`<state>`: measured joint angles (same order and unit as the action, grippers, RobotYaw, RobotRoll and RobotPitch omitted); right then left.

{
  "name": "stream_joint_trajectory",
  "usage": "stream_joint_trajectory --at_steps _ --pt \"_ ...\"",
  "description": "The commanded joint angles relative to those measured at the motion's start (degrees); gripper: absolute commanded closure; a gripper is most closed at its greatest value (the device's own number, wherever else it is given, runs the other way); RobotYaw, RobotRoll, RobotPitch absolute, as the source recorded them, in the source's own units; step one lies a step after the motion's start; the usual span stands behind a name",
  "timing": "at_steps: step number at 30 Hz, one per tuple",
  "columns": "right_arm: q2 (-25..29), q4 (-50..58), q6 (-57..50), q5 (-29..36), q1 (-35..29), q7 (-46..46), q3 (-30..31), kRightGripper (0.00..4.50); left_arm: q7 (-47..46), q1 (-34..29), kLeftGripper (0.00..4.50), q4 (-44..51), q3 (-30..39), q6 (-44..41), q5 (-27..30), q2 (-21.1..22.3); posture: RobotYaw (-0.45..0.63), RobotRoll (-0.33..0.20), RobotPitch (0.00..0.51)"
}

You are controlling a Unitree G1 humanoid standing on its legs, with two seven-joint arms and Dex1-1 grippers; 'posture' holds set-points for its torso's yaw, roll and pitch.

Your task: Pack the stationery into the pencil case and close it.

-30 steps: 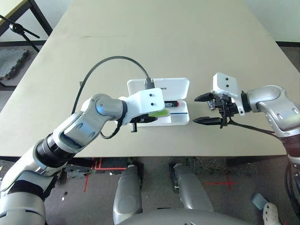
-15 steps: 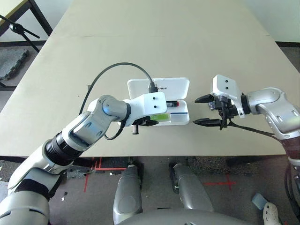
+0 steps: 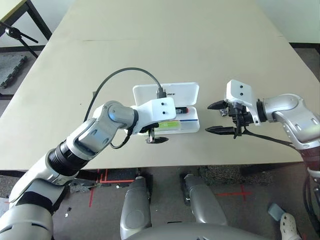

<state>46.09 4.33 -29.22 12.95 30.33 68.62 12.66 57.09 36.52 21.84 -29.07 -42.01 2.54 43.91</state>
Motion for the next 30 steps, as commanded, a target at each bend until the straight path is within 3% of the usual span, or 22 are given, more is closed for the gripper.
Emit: stream_joint_trajectory --at_steps 1,7,11,19,27,30 --pt "-0.3 0.3 0.2 0.0 -0.3 -0.1 0.0 0.00 0.5 -1.6 0.03 1.3 1.1 0.9 0.4 0.0 -0.04 0.000 0.186" --pt "-0.2 -0.6 0.6 -0.2 0.4 0.3 0.0 0.00 0.7 -2.2 0.03 2.2 2.6 1.4 1.1 -0.2 -0.04 0.000 0.183" --pt "0.6 -0.8 -0.9 1.5 1.1 0.5 -2.3 0.00 1.6 -5.4 0.03 3.6 10.4 3.0 7.4 -0.4 -0.04 0.000 0.183" --pt "1.2 1.3 -6.2 1.0 0.9 -5.2 -5.7 0.00 7.1 -10.8 0.03 3.0 22.9 8.2 14.6 6.6 -0.07 0.000 0.178" --pt "-10.0 3.4 -23.3 2.0 4.9 -25.9 -13.4 0.00 6.7 -9.9 0.03 0.7 22.8 9.8 14.2 6.8 -0.10 0.000 0.181" --pt "-12.1 4.9 -27.2 2.4 5.3 -29.6 -14.3 0.00 6.6 -9.2 0.03 0.3 22.0 9.9 14.0 6.3 -0.10 0.000 0.184"
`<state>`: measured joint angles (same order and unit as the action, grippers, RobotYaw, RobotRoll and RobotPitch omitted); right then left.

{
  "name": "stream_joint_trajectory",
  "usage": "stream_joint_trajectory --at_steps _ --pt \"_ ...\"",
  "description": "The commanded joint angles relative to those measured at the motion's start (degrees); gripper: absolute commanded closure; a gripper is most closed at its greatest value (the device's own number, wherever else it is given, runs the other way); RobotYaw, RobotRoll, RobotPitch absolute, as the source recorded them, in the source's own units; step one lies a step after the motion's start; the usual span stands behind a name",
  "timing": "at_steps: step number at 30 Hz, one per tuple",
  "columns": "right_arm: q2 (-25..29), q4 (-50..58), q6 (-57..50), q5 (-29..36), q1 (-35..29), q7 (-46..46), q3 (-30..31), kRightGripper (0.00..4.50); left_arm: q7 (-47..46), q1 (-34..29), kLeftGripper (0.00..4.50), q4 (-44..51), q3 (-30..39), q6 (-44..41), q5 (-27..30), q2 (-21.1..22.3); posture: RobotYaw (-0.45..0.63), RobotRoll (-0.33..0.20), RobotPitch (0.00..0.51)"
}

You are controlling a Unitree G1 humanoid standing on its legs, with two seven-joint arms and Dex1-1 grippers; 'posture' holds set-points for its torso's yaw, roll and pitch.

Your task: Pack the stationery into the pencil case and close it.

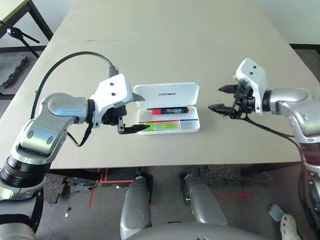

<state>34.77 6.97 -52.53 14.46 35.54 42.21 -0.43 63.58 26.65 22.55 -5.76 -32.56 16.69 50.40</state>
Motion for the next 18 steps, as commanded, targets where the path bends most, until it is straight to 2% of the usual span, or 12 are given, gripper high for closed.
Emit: stream_joint_trajectory --at_steps 1,9,18 --pt "-1.1 2.9 -4.6 1.0 -0.1 -3.8 -1.1 0.00 0.2 1.1 0.03 -0.8 -1.6 0.6 -0.4 -0.2 -0.10 0.000 0.185" --pt "0.8 3.2 -9.5 -0.9 -1.8 -7.9 1.7 0.00 0.3 2.0 0.03 -1.9 -2.5 1.4 -0.9 0.1 -0.10 0.000 0.188" --pt "1.7 2.4 -14.8 -0.7 -3.9 -8.5 5.6 0.00 0.1 1.5 0.03 -1.5 -1.8 1.3 -0.9 0.7 -0.09 0.000 0.191"
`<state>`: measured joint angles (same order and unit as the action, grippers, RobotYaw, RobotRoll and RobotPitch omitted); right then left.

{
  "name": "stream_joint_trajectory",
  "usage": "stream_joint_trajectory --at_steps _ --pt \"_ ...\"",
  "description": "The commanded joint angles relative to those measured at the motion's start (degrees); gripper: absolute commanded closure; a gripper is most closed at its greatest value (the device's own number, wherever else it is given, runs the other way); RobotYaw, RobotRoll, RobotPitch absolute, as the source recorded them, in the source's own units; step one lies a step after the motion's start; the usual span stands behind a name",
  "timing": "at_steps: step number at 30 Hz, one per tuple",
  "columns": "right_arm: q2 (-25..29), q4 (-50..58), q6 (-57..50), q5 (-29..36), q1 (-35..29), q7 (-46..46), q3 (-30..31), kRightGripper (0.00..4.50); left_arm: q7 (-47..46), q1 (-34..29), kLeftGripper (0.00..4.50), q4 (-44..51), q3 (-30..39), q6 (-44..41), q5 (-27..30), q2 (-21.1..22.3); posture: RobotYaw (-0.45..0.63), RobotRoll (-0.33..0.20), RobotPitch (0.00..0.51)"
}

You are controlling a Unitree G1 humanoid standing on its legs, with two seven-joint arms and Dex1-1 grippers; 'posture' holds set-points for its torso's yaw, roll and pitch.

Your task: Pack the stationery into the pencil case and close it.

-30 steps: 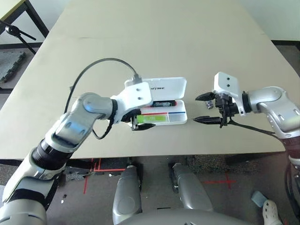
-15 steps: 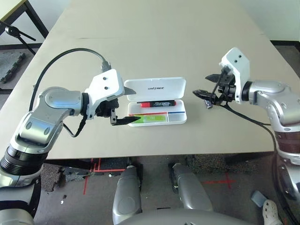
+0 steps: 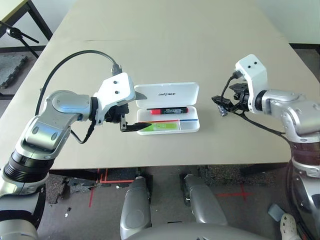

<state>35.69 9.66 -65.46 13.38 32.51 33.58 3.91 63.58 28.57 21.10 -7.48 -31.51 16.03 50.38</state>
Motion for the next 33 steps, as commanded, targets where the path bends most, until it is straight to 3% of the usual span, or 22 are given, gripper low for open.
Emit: stream_joint_trajectory --at_steps 1,12,15,24,25,33 --pt "0.7 -0.2 -2.4 0.6 -1.0 0.2 1.4 0.00 0.2 -0.5 0.03 -0.1 0.0 0.2 -0.2 0.9 -0.09 0.000 0.191" --pt "0.1 -1.4 -4.4 1.1 -3.0 0.0 3.0 0.00 0.6 -0.2 0.03 -0.1 1.8 0.6 0.5 2.5 -0.08 0.000 0.197" --pt "0.3 -1.7 -4.2 1.0 -2.9 0.1 2.9 0.59 0.5 -0.4 0.00 0.2 1.9 0.4 0.7 2.7 -0.08 0.000 0.198" --pt "2.7 -2.7 -2.3 0.5 -0.9 0.9 3.2 4.00 0.3 -0.4 0.00 0.4 2.8 0.2 0.6 3.3 -0.07 0.000 0.199" --pt "3.1 -2.7 -1.8 0.2 -0.5 0.9 3.3 4.19 0.1 -0.3 0.00 0.1 3.1 0.4 0.5 3.4 -0.07 0.000 0.199" --pt "9.7 -0.9 11.9 -0.4 -0.8 10.7 7.6 4.19 0.0 -1.0 0.00 0.2 4.2 0.5 0.6 4.2 -0.06 0.000 0.198"
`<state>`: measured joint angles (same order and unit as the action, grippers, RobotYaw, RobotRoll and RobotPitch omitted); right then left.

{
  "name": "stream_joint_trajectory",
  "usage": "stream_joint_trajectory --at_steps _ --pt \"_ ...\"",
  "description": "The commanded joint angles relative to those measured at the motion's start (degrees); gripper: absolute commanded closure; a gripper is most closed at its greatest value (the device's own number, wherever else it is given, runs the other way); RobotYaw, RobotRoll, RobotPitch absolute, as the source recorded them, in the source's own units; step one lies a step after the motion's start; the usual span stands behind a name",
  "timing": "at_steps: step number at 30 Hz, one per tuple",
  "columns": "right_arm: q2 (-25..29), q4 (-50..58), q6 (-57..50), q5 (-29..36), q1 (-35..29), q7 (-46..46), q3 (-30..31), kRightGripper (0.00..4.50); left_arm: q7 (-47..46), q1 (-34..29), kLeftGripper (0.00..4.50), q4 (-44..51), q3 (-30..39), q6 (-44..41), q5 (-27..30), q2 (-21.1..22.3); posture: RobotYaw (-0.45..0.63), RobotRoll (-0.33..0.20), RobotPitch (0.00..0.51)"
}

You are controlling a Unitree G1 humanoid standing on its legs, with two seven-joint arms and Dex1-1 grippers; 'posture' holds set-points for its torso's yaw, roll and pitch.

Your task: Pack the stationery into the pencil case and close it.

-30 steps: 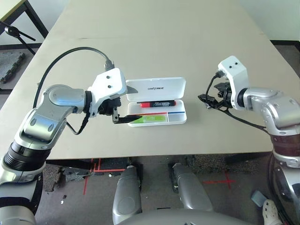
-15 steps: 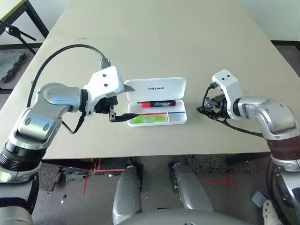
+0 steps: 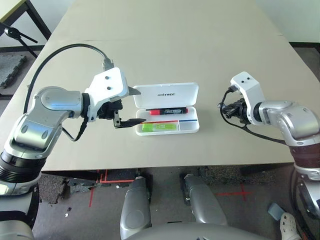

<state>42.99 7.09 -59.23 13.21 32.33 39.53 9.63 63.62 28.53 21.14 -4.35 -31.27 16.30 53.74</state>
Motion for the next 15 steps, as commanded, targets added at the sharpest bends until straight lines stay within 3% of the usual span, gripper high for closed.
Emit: stream_joint_trajectory --at_steps 1,8,15 --pt "3.4 2.0 7.6 -0.2 -0.7 6.4 2.3 4.19 -0.1 -1.1 0.00 0.3 1.1 0.2 0.3 1.0 -0.06 0.000 0.197" --pt "8.5 0.7 24.5 -3.0 -1.9 17.8 5.0 4.19 -1.0 -1.9 0.00 0.6 1.2 0.0 -0.3 1.1 -0.05 0.000 0.191" --pt "7.3 2.9 27.0 -3.0 0.0 23.3 6.1 4.19 -1.4 -2.3 0.00 0.5 0.7 0.3 -1.0 1.4 -0.05 0.000 0.184"
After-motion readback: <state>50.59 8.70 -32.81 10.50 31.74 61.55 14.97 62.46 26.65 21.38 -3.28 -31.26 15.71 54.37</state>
